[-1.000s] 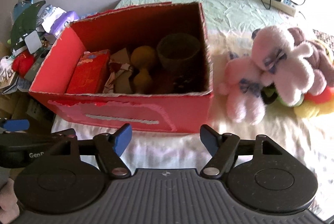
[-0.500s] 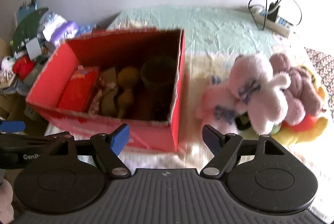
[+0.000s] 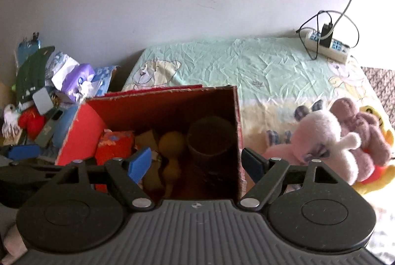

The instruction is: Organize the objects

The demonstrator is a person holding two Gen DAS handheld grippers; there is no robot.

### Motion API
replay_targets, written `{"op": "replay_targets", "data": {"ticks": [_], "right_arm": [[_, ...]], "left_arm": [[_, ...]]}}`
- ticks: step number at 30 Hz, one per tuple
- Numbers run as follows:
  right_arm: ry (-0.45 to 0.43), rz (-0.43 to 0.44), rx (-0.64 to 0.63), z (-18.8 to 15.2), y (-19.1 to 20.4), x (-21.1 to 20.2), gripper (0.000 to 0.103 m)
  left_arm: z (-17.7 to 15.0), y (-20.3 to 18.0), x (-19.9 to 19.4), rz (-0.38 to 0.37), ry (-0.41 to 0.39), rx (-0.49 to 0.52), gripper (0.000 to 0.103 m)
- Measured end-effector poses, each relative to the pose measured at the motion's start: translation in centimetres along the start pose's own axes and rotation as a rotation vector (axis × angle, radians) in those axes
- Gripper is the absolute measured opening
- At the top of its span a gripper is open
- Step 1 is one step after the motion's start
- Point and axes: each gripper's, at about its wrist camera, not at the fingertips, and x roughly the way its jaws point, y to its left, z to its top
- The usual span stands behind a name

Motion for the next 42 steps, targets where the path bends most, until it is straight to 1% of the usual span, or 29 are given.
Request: {"op": "replay_targets", "data": {"ticks": [3, 6, 8, 10, 12, 16, 20, 23, 28, 31, 34, 36, 40, 42], "right_arm": [[0.012, -0.015, -0.003, 0.1, 1.1, 0.7, 0.082], [0.031, -0.024, 0.009, 0.1, 1.6, 1.2, 0.082], [0.048, -0.031, 0.024, 0.2, 1.8, 1.6, 0.083], [0.058, -0.049, 0.028, 0.3, 1.9, 2.0, 0.083], [0.063, -0.071, 0.018, 0.4, 2.2, 2.3, 0.083], [0.084, -0.105, 0.020, 0.3, 2.7, 3.2, 0.083], [0.080, -0.130, -0.006, 0.3, 3.4, 3.6, 0.083], [0.078, -0.134, -0.022, 0.3, 3.7, 3.8, 0.083], [0.084, -0.138, -0.035, 0.4, 4.2, 4.3, 0.083], [0.072, -0.147, -0.056, 0.4, 4.6, 4.6, 0.083], [0.089, -0.145, -0.084, 0.4, 4.8, 4.7, 0.083], [0.077, -0.135, -0.087, 0.5, 4.9, 4.5, 0.083], [0.079, -0.130, -0.087, 0.1, 4.9, 4.6, 0.083], [0.077, -0.134, -0.084, 0.0, 4.7, 4.6, 0.083]], "left_arm": [[0.6, 0.8, 0.5, -0.003, -0.021, 0.015, 0.099], [1.0, 1.6, 1.0, -0.029, -0.015, 0.021, 0.099], [1.3, 2.0, 1.0, -0.023, -0.022, 0.030, 0.099], [1.6, 2.4, 1.2, -0.027, -0.020, 0.037, 0.099], [1.8, 2.9, 1.5, -0.046, -0.016, 0.037, 0.099], [1.5, 3.4, 2.2, -0.053, -0.014, 0.040, 0.099], [0.9, 4.2, 3.2, -0.058, -0.009, 0.037, 0.099], [0.7, 4.8, 3.8, -0.071, 0.003, 0.023, 0.099], [0.5, 5.1, 3.9, -0.072, -0.007, 0.026, 0.099], [0.4, 5.2, 3.7, -0.077, -0.021, 0.025, 0.099], [0.3, 5.5, 3.6, -0.074, -0.030, 0.004, 0.099], [0.4, 5.6, 3.7, -0.076, -0.012, -0.009, 0.099], [0.3, 5.5, 3.5, -0.059, -0.022, 0.000, 0.099], [0.2, 5.4, 3.6, -0.078, -0.015, -0.003, 0.099]]}}
